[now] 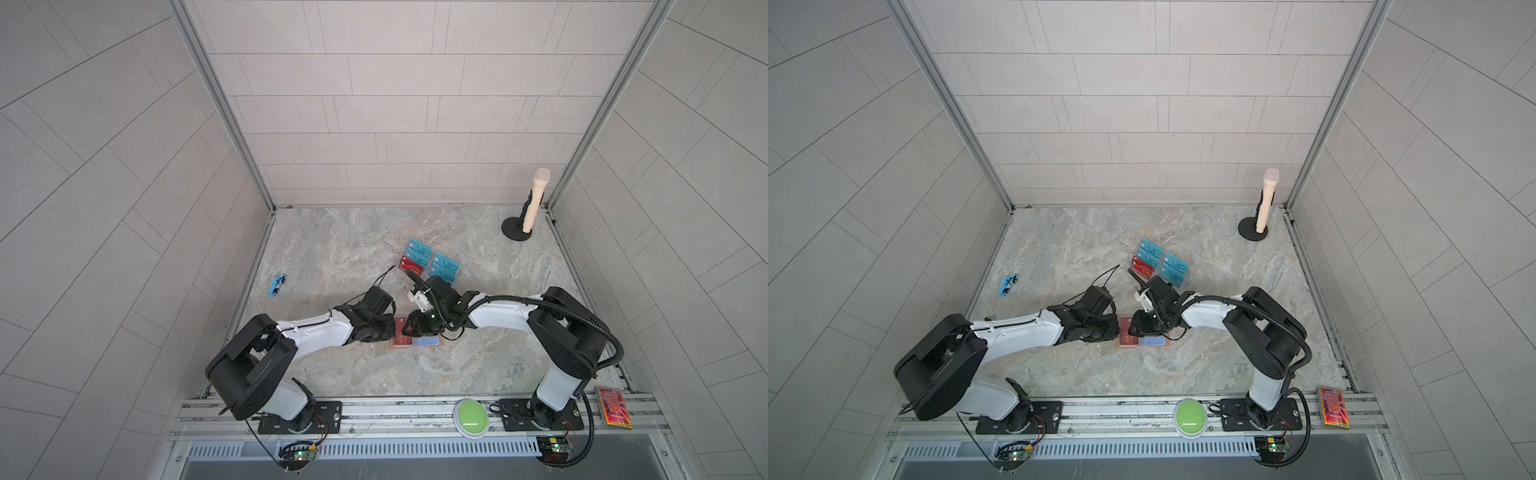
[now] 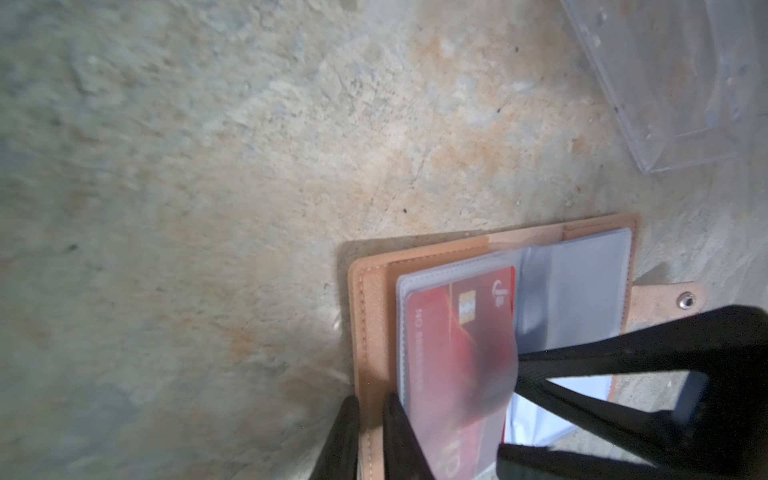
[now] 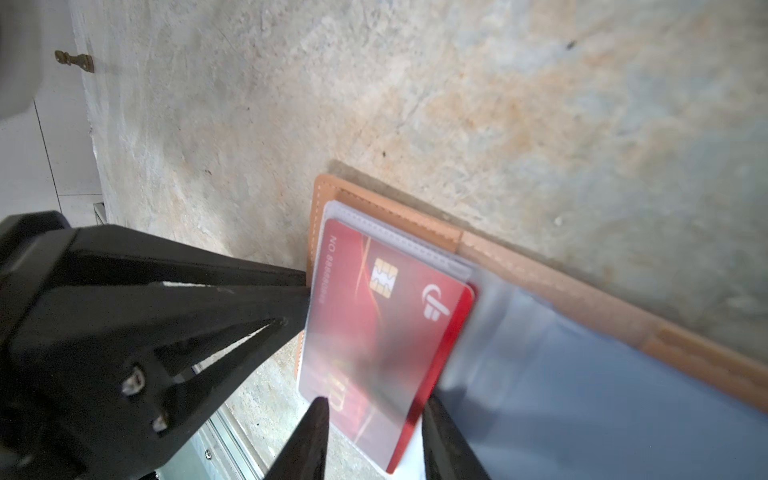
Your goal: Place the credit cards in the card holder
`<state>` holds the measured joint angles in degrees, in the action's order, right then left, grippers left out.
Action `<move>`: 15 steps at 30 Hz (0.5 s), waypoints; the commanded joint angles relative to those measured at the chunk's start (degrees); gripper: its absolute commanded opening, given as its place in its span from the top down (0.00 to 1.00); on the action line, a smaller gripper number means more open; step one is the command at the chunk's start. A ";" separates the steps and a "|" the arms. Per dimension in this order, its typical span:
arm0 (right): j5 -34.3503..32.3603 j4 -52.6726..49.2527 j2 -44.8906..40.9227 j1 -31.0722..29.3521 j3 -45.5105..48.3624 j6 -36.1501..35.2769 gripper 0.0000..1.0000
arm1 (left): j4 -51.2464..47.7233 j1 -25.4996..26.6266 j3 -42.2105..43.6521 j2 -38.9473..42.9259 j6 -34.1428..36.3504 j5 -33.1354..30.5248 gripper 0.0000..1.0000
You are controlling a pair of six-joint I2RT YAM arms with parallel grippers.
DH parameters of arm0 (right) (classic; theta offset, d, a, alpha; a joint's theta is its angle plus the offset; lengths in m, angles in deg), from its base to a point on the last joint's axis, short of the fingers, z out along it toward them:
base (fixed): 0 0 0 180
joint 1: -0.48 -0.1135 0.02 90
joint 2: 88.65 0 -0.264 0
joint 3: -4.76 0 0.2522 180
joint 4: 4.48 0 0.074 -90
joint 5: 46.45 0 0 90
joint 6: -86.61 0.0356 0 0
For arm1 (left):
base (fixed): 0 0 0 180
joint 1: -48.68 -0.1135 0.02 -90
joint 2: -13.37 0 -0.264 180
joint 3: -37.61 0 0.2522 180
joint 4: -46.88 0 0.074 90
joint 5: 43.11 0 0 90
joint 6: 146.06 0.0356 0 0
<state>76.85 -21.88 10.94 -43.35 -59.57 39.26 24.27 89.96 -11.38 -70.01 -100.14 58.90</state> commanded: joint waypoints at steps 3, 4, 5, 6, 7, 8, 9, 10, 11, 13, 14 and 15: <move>0.64 1.77 -0.54 -1.85 -0.53 1.76 0.60 | -5.80 0.00 0.21 3.99 2.52 -2.65 0.80; 1.22 2.89 -0.53 -1.95 -0.20 2.83 0.60 | -6.46 -0.13 0.11 4.35 2.83 -3.01 0.78; 1.85 4.21 -0.60 -2.03 0.19 4.02 0.60 | -6.75 -0.23 0.19 4.79 2.94 -3.43 0.76; 1.87 4.98 -0.78 -2.20 0.33 4.89 0.60 | -6.93 -0.37 0.15 5.26 3.07 -4.08 0.72; 0.63 3.92 -1.13 -2.38 0.21 4.86 0.60 | -7.06 -0.49 0.20 5.67 3.37 -4.87 0.69; -0.51 2.65 -1.67 -2.61 -0.09 4.25 0.60 | -7.33 -0.60 0.08 5.89 3.77 -5.40 0.66; -1.80 0.75 -2.06 -2.73 -0.56 3.21 0.59 | -7.91 -0.88 -0.41 5.87 4.34 -5.38 0.64; -2.95 -1.76 -2.44 -2.75 -1.12 1.69 0.59 | -8.81 -1.04 -0.85 5.85 4.79 -4.96 0.64; -3.89 -4.04 -2.83 -2.75 -1.82 0.30 0.59 | -10.16 -1.02 -1.27 5.86 5.19 -4.74 0.64; -5.95 -9.16 -3.88 -2.74 -3.27 -2.50 0.58 | -12.16 -1.02 -1.03 7.07 5.92 -4.69 0.64; -6.35 -10.43 -4.47 -2.66 -3.63 -3.14 0.58 | -12.65 -1.02 -0.50 7.83 6.16 -5.05 0.63; -6.93 -11.34 -5.24 -2.75 -3.75 -3.35 0.58 | -13.85 -1.10 -0.50 8.35 6.51 -7.06 0.61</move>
<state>73.61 -27.11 9.24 -45.75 -61.66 38.94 14.88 89.20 -11.47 -63.84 -95.74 54.68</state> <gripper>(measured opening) 0.417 0.389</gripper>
